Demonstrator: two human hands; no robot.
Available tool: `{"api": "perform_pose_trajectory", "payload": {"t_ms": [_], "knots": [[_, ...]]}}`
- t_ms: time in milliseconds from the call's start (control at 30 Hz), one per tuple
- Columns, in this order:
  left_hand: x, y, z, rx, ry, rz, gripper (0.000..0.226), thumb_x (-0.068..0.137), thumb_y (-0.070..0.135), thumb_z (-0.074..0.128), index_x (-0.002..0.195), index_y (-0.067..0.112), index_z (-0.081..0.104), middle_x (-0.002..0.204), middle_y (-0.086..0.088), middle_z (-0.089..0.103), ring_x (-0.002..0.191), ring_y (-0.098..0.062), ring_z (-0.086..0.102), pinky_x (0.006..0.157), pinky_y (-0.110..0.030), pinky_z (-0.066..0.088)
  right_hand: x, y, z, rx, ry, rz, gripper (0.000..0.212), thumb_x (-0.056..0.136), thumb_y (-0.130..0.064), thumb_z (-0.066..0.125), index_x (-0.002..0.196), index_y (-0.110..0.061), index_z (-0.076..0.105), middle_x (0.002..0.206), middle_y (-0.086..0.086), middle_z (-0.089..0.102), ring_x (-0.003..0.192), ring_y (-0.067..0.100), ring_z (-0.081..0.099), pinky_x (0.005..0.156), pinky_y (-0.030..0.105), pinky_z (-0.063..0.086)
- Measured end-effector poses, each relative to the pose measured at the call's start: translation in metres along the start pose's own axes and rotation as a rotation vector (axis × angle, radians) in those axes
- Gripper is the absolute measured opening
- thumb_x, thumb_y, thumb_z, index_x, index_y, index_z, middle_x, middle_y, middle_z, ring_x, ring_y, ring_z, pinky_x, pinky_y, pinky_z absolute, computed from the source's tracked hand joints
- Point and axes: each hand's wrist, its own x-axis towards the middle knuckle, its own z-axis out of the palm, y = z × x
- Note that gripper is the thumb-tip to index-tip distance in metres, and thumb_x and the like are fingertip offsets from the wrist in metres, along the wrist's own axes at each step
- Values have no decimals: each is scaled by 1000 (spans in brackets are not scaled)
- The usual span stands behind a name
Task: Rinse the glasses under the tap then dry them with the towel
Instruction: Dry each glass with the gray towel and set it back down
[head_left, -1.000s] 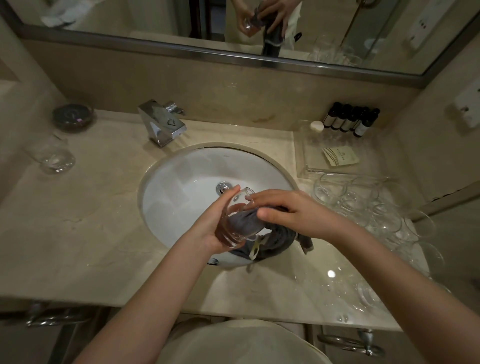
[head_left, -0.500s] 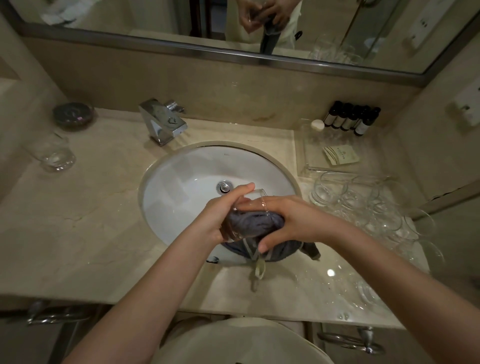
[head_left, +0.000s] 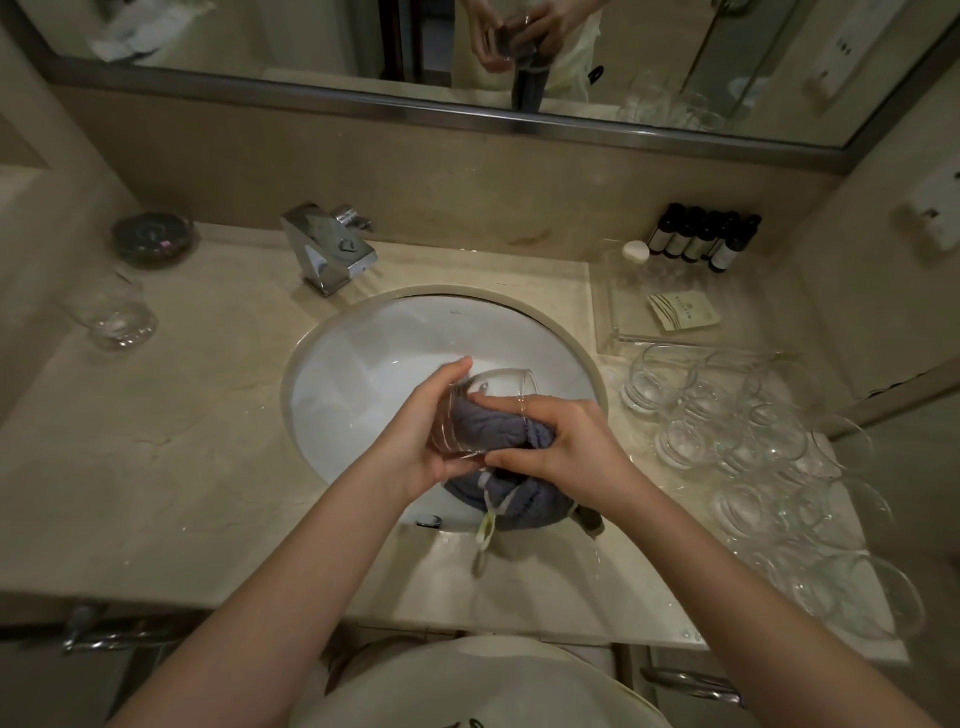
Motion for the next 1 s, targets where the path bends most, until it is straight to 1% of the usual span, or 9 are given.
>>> {"api": "perform_pose_trajectory", "payload": {"t_ms": [167, 267, 367, 433, 533, 600, 700, 867, 1000], "knots": [[5, -7, 14, 121, 237, 377, 29, 75, 36, 80, 86, 15, 63, 81, -4, 67, 78, -23, 67, 67, -31, 52, 3, -2, 5, 331, -92, 188, 52, 73, -16, 83, 120, -31, 68, 105, 0, 75, 102, 13, 69, 100, 41, 51], [13, -10, 2, 299, 174, 663, 45, 54, 47, 82, 84, 20, 63, 82, 7, 65, 81, -12, 63, 73, -25, 52, 5, -6, 1, 719, -217, 313, 38, 82, 4, 70, 118, -9, 67, 111, 17, 70, 103, 25, 67, 99, 39, 51], [14, -8, -10, 373, 40, 818, 46, 55, 46, 79, 90, 20, 62, 80, 15, 66, 80, -6, 63, 75, -19, 50, 6, -8, 7, 975, -211, 379, 45, 80, 1, 69, 124, -5, 62, 113, 18, 67, 102, 27, 65, 94, 34, 53], [12, -1, -12, 350, -6, 763, 47, 56, 49, 78, 93, 23, 64, 85, 15, 68, 86, -7, 65, 74, -20, 50, 6, -7, 15, 994, -128, 364, 51, 75, -2, 71, 125, -6, 62, 113, 18, 68, 101, 27, 66, 96, 37, 52], [2, 13, -12, 371, -36, 360, 63, 65, 73, 66, 108, 26, 65, 108, -4, 72, 94, -20, 70, 73, -32, 54, 3, -7, 22, 886, 1, 261, 51, 77, 0, 72, 127, -10, 62, 118, 15, 69, 108, 28, 66, 99, 37, 51], [-4, 20, -14, 485, -72, 152, 69, 73, 80, 47, 110, 24, 65, 97, -6, 74, 78, -25, 73, 67, -31, 55, 0, -7, 24, 781, 43, 199, 51, 78, -1, 74, 125, -18, 63, 117, 11, 70, 110, 25, 66, 100, 35, 50], [-4, 23, -18, 617, 18, 337, 53, 75, 72, 59, 90, 22, 63, 72, 4, 62, 51, -16, 56, 51, -25, 44, 0, -8, 27, 811, 3, 206, 51, 75, -6, 74, 123, -21, 64, 119, 9, 70, 112, 24, 65, 101, 36, 48], [-12, 27, -35, 786, -62, 654, 45, 64, 66, 62, 91, 30, 59, 72, 4, 61, 50, -16, 54, 48, -25, 45, 2, -15, 25, 1286, -223, 428, 57, 60, -3, 83, 113, -5, 63, 94, 16, 71, 80, 24, 71, 73, 31, 58], [-20, 48, -49, 837, -32, 509, 30, 87, 62, 56, 91, 33, 56, 83, 1, 63, 48, -14, 60, 49, -25, 45, 10, -32, 44, 1136, -140, 336, 42, 69, 1, 67, 109, -9, 66, 97, 12, 73, 86, 22, 70, 78, 29, 57]]}}
